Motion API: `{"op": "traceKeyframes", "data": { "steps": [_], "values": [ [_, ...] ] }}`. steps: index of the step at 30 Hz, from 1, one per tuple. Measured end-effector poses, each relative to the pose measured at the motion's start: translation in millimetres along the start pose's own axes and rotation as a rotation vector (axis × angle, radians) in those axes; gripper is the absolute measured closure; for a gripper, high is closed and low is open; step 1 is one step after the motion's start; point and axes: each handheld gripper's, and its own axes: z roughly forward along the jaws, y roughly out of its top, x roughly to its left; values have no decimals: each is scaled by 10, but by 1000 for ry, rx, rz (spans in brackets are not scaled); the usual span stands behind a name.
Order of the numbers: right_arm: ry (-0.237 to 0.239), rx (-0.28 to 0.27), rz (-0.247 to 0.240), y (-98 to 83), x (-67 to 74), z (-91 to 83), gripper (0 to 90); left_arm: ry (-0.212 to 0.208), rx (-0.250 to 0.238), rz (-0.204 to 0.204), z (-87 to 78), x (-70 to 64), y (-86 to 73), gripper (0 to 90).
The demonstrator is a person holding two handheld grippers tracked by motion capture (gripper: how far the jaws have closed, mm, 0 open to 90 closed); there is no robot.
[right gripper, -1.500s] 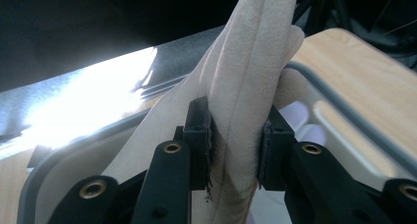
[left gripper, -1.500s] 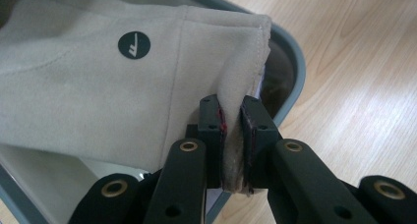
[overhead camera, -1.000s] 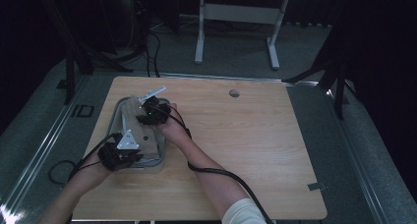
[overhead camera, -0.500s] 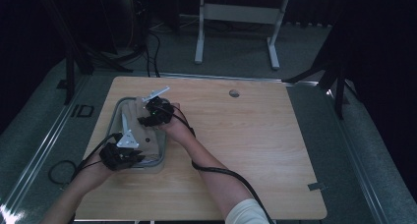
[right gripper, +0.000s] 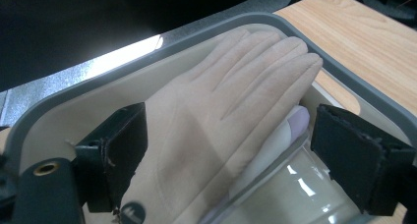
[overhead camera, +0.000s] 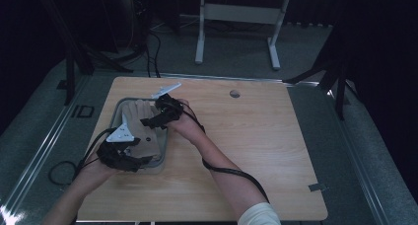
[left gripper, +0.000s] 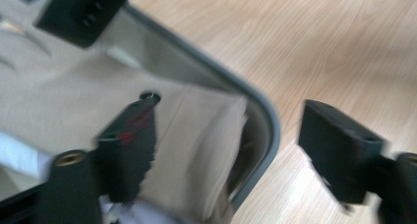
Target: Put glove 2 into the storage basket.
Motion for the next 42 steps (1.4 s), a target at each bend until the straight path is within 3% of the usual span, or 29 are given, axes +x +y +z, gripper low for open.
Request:
{"op": "traceKeyframes", "data": {
  "steps": [8, 10, 17, 20, 34, 42],
  "values": [
    [-43, -24, -23, -143, -9, -247, 142, -17, -95, 3, 111, -166, 71, 147],
    [-44, -24, -18, -195, -30, -322, 142, -45, -112, -5, 141, -202, 86, 147],
    [-56, -39, -1, -400, -106, -611, 146, -95, -135, 22, 332, -383, 141, 147],
    [-55, -57, 12, -503, -142, -725, 146, -97, -127, 36, 405, -453, 156, 149],
    [-87, -12, 4, -1008, -234, -949, 147, -137, -167, 78, 737, -832, 213, 148],
    [-70, -4, -3, -1265, -237, -1032, 147, -151, -154, 96, 906, -933, 160, 148]
  ]
}}
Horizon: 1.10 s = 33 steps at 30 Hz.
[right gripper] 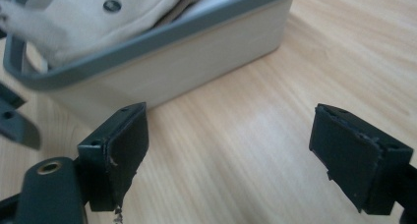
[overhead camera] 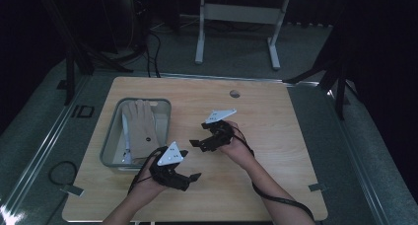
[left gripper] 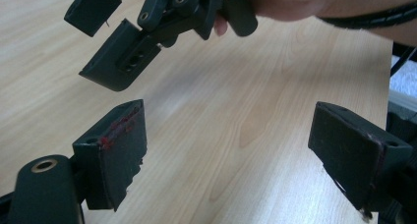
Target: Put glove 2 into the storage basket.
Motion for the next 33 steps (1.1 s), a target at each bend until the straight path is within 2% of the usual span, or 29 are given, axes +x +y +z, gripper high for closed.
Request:
{"op": "traceKeyframes", "data": {
  "steps": [6, 9, 13, 19, 28, 31, 33],
  "values": [
    [21, 8, 1, -174, 36, -28, 148, -28, 12, 0, 130, -54, -86, 148],
    [33, 15, 0, -260, 46, -35, 149, -68, 28, -2, 205, -61, -130, 148],
    [26, 19, -3, -361, 44, -60, 149, -88, 32, -5, 293, -79, -197, 148],
    [12, 12, -6, -527, 25, -148, 149, -90, 28, 16, 374, -107, -257, 148],
    [-4, 9, 4, -764, 9, -293, 148, -103, 37, 22, 497, -121, -311, 147],
    [-28, -3, 2, -880, -21, -371, 143, -100, 49, 33, 520, -123, -321, 145],
    [-45, -2, 11, -939, -41, -409, 143, -108, 46, 23, 531, -118, -330, 145]
  ]
}}
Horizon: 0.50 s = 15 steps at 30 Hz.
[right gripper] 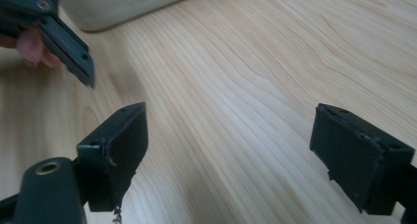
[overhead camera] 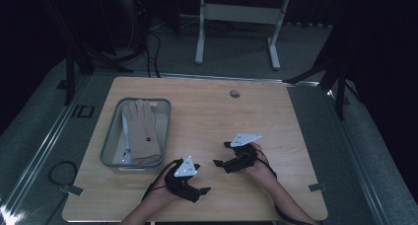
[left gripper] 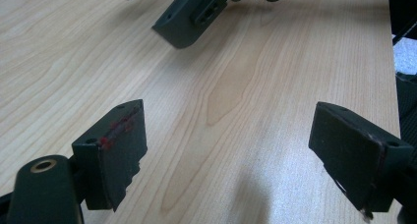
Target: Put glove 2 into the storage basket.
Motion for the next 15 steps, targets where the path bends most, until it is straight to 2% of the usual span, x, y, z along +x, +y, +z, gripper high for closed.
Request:
{"op": "traceKeyframes", "data": {
  "steps": [8, 11, 15],
  "values": [
    [-18, 5, 12, -201, -35, -110, 143, -10, 5, 15, 17, -12, -34, 145],
    [-27, -13, 22, -252, -39, -165, 143, -13, -3, 20, 15, -20, -48, 145],
    [-28, -3, 35, -287, -49, -195, 140, -13, -17, 24, 10, -37, -59, 145]
  ]
}}
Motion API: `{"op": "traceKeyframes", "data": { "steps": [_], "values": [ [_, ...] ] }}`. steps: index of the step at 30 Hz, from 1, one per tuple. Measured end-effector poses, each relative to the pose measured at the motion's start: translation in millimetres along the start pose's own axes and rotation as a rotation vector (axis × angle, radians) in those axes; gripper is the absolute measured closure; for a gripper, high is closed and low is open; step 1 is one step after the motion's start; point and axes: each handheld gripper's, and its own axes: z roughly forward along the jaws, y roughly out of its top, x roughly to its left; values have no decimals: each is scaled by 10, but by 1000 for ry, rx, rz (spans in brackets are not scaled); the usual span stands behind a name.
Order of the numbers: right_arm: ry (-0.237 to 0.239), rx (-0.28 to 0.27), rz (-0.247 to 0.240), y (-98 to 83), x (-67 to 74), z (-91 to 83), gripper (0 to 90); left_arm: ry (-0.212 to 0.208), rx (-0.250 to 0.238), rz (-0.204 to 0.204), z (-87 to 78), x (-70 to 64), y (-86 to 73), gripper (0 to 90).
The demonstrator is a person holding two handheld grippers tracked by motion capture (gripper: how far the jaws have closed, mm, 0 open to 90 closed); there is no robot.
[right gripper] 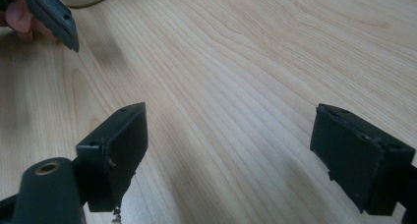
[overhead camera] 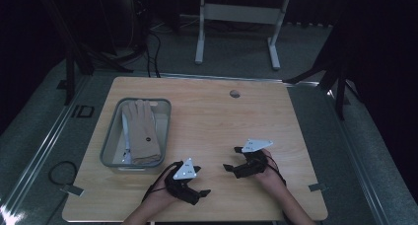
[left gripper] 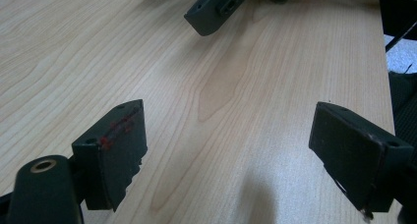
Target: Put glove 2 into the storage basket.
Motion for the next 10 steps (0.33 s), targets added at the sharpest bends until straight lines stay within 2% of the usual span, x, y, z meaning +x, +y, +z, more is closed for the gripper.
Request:
{"op": "traceKeyframes", "data": {
  "steps": [10],
  "values": [
    [-11, -3, -8, -11, -16, 5, 141, -25, 2, 22, 3, -24, -10, 145]
  ]
}}
